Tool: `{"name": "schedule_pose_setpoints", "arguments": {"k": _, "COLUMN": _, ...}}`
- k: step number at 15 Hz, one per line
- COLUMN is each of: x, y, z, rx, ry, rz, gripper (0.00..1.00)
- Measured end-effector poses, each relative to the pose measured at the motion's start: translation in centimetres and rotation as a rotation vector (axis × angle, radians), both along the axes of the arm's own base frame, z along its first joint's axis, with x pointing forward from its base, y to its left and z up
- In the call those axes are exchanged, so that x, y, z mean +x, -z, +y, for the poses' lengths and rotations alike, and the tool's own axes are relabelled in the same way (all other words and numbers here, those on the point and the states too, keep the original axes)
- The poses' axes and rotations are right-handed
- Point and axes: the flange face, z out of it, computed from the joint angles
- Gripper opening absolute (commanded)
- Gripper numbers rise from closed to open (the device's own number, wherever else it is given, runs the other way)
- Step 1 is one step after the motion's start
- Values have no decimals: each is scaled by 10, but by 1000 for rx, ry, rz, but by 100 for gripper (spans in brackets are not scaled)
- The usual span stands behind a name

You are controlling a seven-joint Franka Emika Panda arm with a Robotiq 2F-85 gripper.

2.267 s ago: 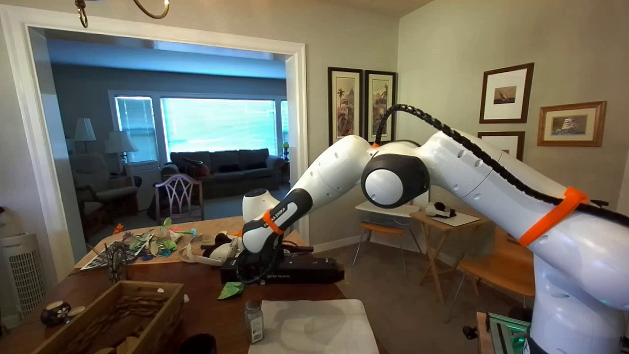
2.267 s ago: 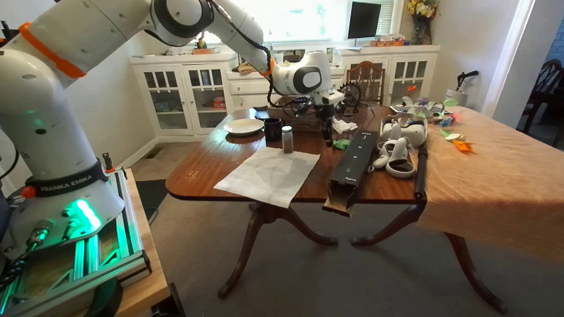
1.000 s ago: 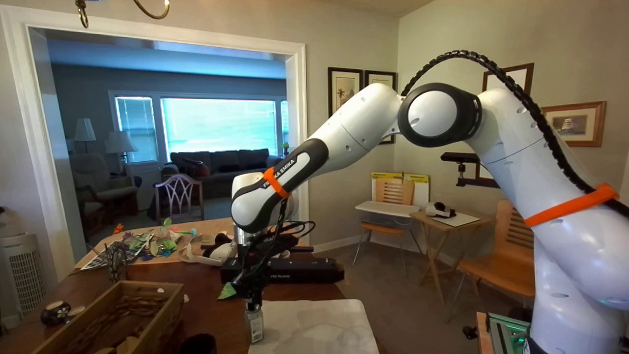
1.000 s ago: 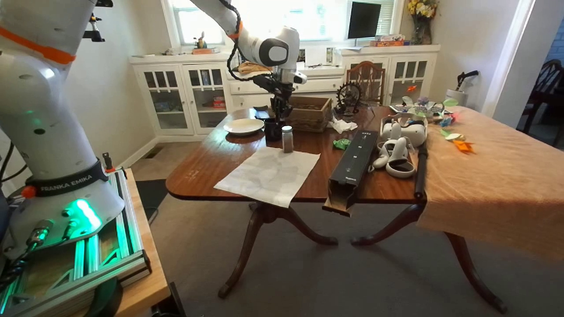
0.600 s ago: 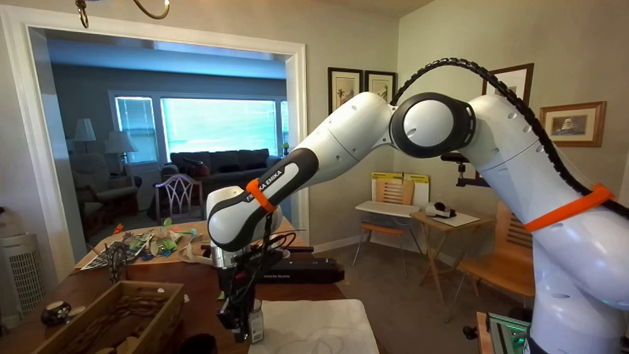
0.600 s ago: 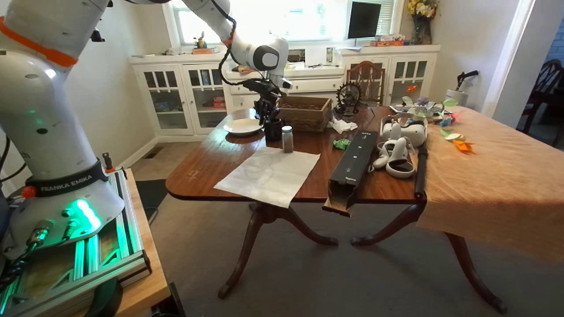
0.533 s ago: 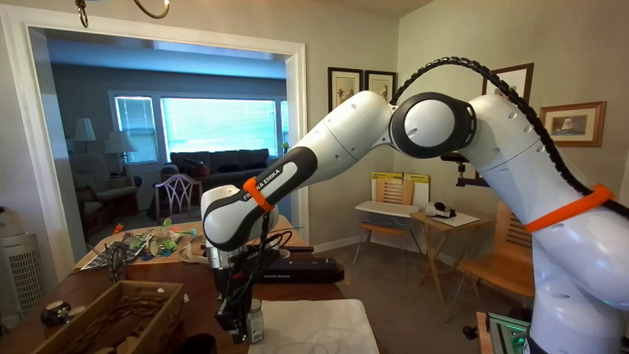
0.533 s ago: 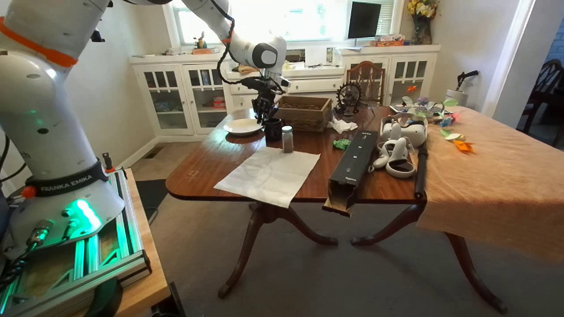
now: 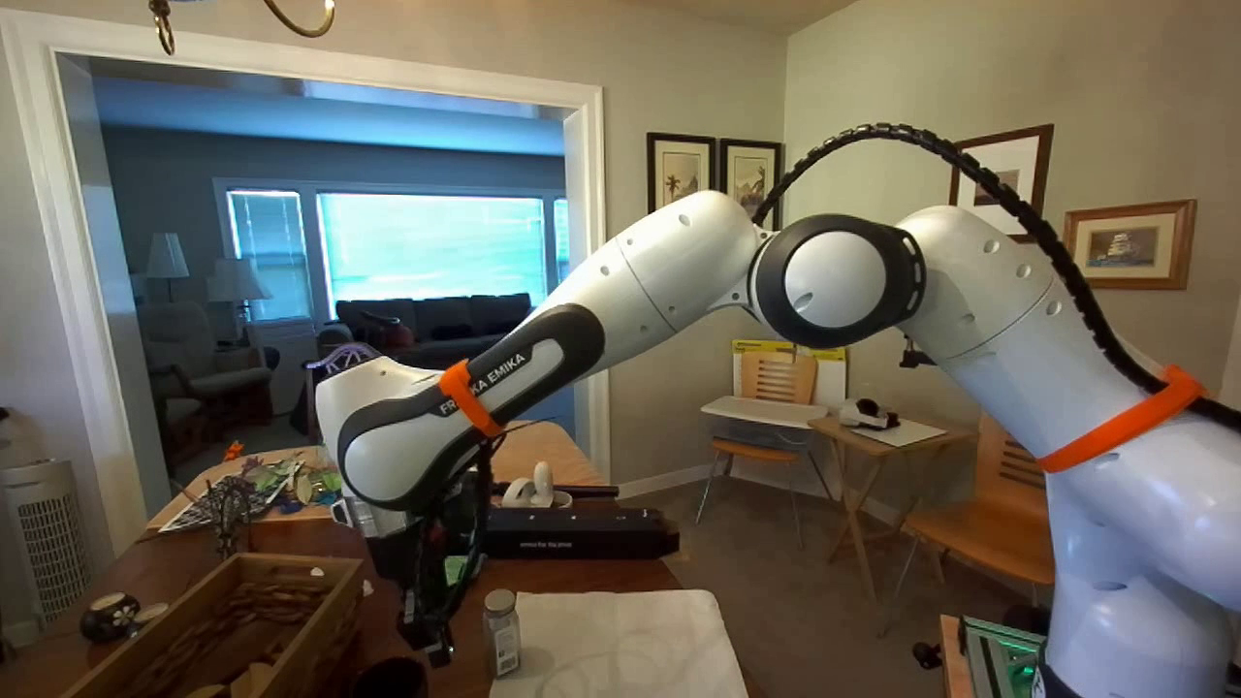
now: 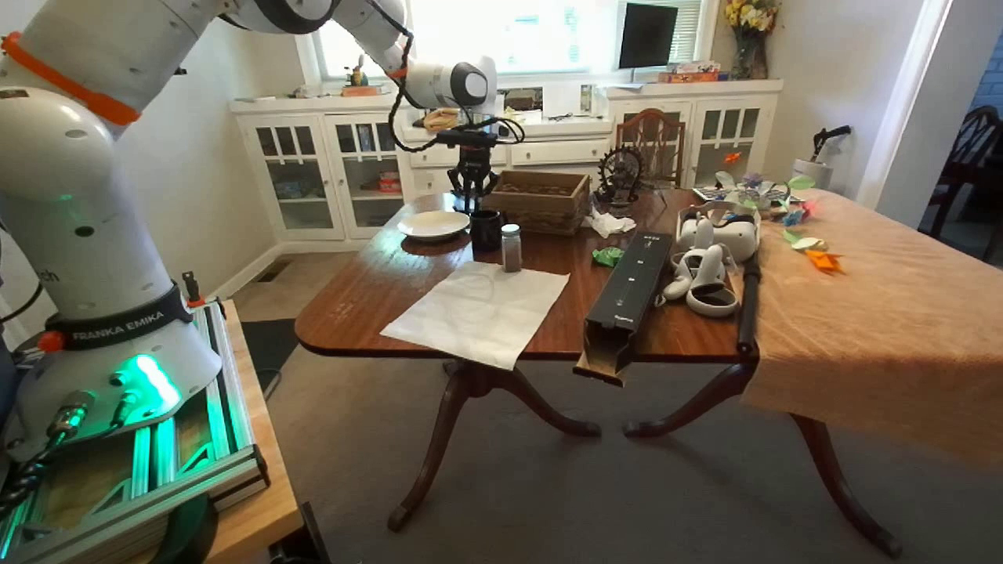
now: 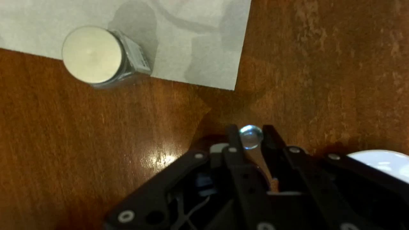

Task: Put the white object in the basket then move the basket forwards.

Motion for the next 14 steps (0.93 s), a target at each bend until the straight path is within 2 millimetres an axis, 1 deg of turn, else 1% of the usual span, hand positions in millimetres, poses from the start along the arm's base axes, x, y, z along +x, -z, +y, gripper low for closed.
{"name": "schedule_pose_setpoints", "arguments": {"k": 4, "x": 15, "y": 20, "z": 14, "rx": 18, "ry": -82, "rz": -17, "gripper": 6}}
{"name": "schedule_pose_setpoints", "arguments": {"k": 6, "x": 21, "y": 26, "z": 22, "rx": 28, "ry": -110, "rz": -26, "gripper": 6}}
{"name": "schedule_pose_setpoints", "arguments": {"k": 11, "x": 32, "y": 24, "z": 30, "rx": 48, "ry": -159, "rz": -56, "gripper": 6}}
{"name": "schedule_pose_setpoints", "arguments": {"k": 12, "x": 33, "y": 23, "z": 30, "rx": 51, "ry": -167, "rz": -59, "gripper": 48}}
{"name": "schedule_pose_setpoints", "arguments": {"k": 13, "x": 35, "y": 23, "z": 30, "rx": 52, "ry": -170, "rz": -62, "gripper": 48}}
{"name": "schedule_pose_setpoints", "arguments": {"k": 14, "x": 35, "y": 23, "z": 29, "rx": 51, "ry": -169, "rz": -64, "gripper": 55}}
